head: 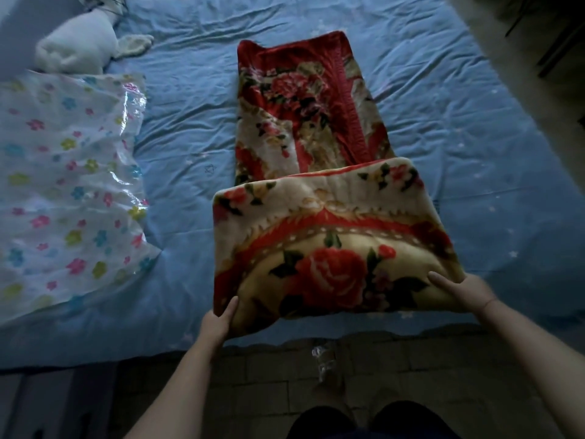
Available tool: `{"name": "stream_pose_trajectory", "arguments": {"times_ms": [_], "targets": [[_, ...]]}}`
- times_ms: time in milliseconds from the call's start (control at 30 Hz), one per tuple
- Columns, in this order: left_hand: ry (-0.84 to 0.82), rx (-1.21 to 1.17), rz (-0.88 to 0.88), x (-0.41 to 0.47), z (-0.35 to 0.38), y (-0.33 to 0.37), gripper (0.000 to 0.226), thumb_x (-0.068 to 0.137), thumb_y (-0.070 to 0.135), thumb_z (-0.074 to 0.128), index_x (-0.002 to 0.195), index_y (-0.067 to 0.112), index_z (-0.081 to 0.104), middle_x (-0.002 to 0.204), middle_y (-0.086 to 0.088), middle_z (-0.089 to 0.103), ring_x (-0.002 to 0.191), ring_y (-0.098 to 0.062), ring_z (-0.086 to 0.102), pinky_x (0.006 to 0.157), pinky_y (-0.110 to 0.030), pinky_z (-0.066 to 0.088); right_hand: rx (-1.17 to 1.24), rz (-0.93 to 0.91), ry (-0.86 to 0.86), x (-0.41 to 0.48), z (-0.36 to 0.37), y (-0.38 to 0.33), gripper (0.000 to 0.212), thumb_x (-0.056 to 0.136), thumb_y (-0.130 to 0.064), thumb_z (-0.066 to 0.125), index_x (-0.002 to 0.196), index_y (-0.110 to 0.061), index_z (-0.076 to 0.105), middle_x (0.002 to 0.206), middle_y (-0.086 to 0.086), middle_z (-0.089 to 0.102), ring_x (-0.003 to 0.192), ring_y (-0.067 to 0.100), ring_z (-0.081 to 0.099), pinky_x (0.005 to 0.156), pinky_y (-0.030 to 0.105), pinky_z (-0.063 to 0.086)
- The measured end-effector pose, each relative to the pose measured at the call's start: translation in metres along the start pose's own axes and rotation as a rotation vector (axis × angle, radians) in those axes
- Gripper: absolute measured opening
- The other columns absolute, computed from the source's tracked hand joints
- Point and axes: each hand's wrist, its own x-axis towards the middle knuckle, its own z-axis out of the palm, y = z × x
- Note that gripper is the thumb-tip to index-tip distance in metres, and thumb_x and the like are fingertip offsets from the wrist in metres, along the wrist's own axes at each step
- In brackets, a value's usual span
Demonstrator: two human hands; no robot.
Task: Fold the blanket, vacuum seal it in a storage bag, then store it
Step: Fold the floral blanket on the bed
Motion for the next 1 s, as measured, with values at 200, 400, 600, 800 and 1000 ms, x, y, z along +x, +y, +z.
{"name": "stream_pose_trajectory", "arguments": {"times_ms": [200, 400, 600, 800, 1000], "targets": [[0.079, -0.087, 0.124, -0.051, 0.0, -0.021, 0.072, 0.082, 0.058, 0.062, 0.127, 0.002, 0.057, 0.12, -0.02, 0.062, 0.109, -0.036, 0.059, 0.101, -0.048, 0.047, 0.109, -0.124, 0.056, -0.05, -0.024, 0.028, 0.093, 0.032, -0.089, 0.063, 0.091, -0.017, 0.065, 0.086, 0.008, 0.067, 0.082, 0.026, 0.063, 0.068, 0.034, 0.049], [0.073, -0.064, 0.121, -0.131, 0.02, -0.094, 0.062, 0.094, 0.047, 0.055, 0.133, 0.0, 0.052, 0.131, -0.022, 0.056, 0.123, -0.037, 0.051, 0.097, -0.037, 0.039, 0.03, -0.155, 0.054, -0.117, -0.034, 0.088, 0.046, 0.08, -0.046, 0.067, 0.102, -0.005, 0.064, 0.081, 0.006, 0.063, 0.073, 0.019, 0.058, 0.059, 0.028, 0.044], [0.034, -0.125, 0.059, -0.188, 0.02, -0.157, 0.073, 0.078, 0.062, 0.06, 0.125, 0.006, 0.059, 0.114, -0.014, 0.064, 0.103, -0.03, 0.06, 0.095, -0.04, 0.048, -0.006, -0.164, -0.028, -0.175, -0.035, 0.142, 0.107, 0.026, -0.095, 0.055, 0.095, -0.014, 0.062, 0.091, 0.01, 0.066, 0.084, 0.026, 0.064, 0.074, 0.038, 0.052], [0.086, -0.165, 0.098, -0.201, 0.001, -0.147, 0.049, 0.088, 0.047, 0.062, 0.119, 0.008, 0.062, 0.102, -0.01, 0.064, 0.1, -0.029, 0.061, 0.084, -0.036, 0.047, 0.049, -0.201, -0.097, -0.2, -0.048, 0.126, 0.12, 0.014, -0.094, 0.058, 0.101, -0.012, 0.062, 0.097, 0.012, 0.065, 0.088, 0.029, 0.064, 0.077, 0.041, 0.053], [0.192, -0.327, 0.276, -0.168, -0.038, -0.015, 0.029, 0.089, 0.032, 0.068, 0.107, 0.009, 0.065, 0.097, -0.009, 0.064, 0.092, -0.021, 0.06, 0.075, -0.027, 0.046, 0.286, -0.342, -0.039, -0.171, -0.081, 0.008, 0.048, 0.078, -0.035, 0.071, 0.109, 0.001, 0.064, 0.086, 0.013, 0.067, 0.074, 0.025, 0.062, 0.057, 0.033, 0.054]]}}
